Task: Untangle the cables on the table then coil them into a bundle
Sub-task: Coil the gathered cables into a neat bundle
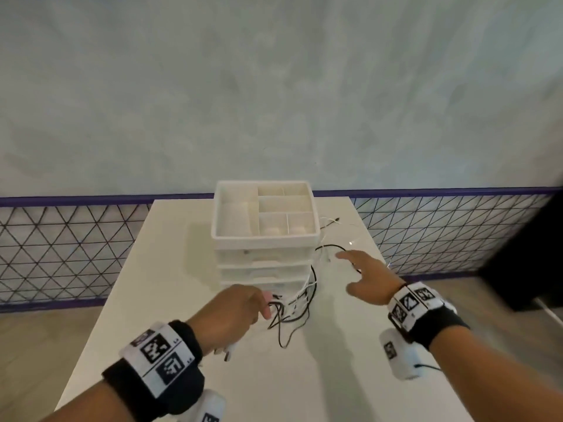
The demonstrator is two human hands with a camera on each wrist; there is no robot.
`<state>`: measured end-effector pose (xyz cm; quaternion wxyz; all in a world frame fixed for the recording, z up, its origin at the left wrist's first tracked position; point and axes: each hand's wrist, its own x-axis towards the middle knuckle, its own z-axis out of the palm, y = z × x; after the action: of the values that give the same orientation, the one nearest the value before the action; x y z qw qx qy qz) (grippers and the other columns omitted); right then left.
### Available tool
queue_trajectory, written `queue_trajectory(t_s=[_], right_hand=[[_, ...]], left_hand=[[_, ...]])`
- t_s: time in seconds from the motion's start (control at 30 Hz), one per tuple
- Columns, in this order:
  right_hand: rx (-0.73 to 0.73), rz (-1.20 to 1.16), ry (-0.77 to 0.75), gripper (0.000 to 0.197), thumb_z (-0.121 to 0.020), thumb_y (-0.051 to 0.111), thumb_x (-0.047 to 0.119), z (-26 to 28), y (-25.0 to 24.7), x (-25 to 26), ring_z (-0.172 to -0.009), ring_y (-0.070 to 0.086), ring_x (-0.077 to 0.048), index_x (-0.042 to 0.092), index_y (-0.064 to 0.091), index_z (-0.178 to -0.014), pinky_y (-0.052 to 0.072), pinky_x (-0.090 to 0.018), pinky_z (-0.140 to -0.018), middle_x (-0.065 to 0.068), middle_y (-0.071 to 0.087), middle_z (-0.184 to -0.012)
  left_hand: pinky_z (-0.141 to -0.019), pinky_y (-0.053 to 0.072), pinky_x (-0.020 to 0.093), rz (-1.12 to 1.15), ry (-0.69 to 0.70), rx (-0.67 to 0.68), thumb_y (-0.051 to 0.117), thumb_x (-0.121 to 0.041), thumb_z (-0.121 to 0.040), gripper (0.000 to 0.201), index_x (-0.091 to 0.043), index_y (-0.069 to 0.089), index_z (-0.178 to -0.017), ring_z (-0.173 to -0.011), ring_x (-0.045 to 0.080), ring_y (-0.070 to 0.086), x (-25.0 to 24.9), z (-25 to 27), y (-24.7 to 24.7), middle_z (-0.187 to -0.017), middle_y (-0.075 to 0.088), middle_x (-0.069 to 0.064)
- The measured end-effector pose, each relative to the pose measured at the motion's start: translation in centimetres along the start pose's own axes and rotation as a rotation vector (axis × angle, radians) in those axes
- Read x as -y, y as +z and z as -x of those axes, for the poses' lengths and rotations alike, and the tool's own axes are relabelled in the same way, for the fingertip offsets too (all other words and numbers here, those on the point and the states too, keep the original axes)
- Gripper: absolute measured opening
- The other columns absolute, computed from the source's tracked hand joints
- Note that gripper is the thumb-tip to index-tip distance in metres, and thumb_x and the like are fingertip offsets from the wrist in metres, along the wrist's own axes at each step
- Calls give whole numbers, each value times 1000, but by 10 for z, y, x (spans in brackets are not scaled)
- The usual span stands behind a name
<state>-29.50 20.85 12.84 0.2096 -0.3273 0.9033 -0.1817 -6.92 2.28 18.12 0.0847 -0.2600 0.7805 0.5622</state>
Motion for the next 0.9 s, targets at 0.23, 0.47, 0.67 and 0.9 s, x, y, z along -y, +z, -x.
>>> queue_trajectory(t_s=[0.23,0.47,0.67,0.9], right_hand=[[206,-492,-425,32,-73,81,9,52,47,105,-78,68,-11,16,69,-102,58,-42,-81,6,72,-85],[286,-507,-466,26,-96,64,25,47,21,99,-71,65,7,12,74,-116,51,-13,-73,17,75,-82],[147,-561,-477,33,-102,52,25,38,10,82,-57,26,-12,1,68,-116,26,-17,-52,-6,30,-67],[-263,-308,-626,31,-100,46,-4,42,19,86,-63,61,1,8,68,-119,41,-3,-67,20,66,-79]], left_hand=[[-49,37,22,-189,92,108,41,-35,-104,39,-17,57,-73,-50,10,43,-2,-3,3,-57,49,-10],[-52,35,25,-152,41,140,42,-48,-101,44,-19,51,-68,-48,12,40,15,5,-20,-59,41,-5],[-51,30,28,222,79,43,48,-45,-98,42,-13,45,-72,-51,16,21,21,9,-35,-57,26,-5],[-56,36,30,537,180,-27,47,-45,-97,42,-15,45,-68,-47,13,20,17,4,-29,-57,19,-5]])
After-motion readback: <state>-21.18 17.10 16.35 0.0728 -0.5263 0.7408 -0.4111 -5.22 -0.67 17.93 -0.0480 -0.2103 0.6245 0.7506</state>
